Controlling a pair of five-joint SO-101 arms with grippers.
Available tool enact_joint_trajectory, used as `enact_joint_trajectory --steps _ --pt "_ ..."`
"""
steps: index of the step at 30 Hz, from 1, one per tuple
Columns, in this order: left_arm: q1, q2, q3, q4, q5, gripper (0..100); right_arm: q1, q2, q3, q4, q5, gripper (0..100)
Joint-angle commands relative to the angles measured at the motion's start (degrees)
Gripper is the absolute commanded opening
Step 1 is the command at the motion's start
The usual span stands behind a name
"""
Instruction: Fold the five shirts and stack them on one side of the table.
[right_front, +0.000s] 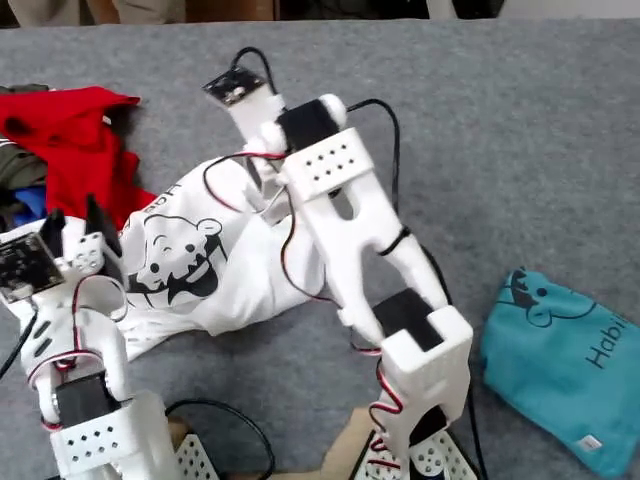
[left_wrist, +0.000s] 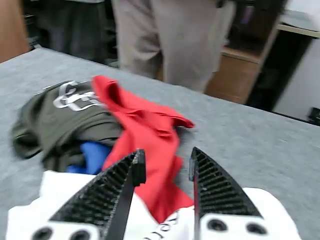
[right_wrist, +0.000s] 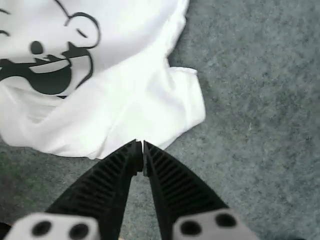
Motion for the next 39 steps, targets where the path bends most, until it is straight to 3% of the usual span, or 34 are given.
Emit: enact_joint_trajectory --steps 1,8,11,14,19,29,33,39 --pt "2.5 -0.1 -1.6 -1.2 -0.1 18 4.0 -0.3 -1.0 1.3 -0.6 0.5" --pt "-0.4 6.8 -8.1 -8.0 0.3 20 10.4 -0.3 6.4 1.1 -0.5 0.5" --pt "-2.3 19.6 -17.8 -9.1 3.3 20 10.9 0.0 9.4 0.7 -0.9 0.5" --pt "-2.4 36.3 -30.3 -5.1 7.1 20 10.7 0.1 12.6 -2.4 -3.7 0.6" --pt "5.1 62.3 -47.0 4.7 7.5 20 10.2 0.2 19.1 -8.7 -5.4 0.7" --pt "14.5 95.0 -73.4 6.0 7.8 20 10.2 0.2 26.8 -18.6 -7.0 1.1" --pt "17.0 106.7 -81.5 9.2 7.8 20 9.4 1.2 26.7 -23.2 -13.5 10.6" --pt "16.2 123.6 -93.8 13.0 10.5 20 5.7 8.6 26.3 -27.2 -14.0 24.4"
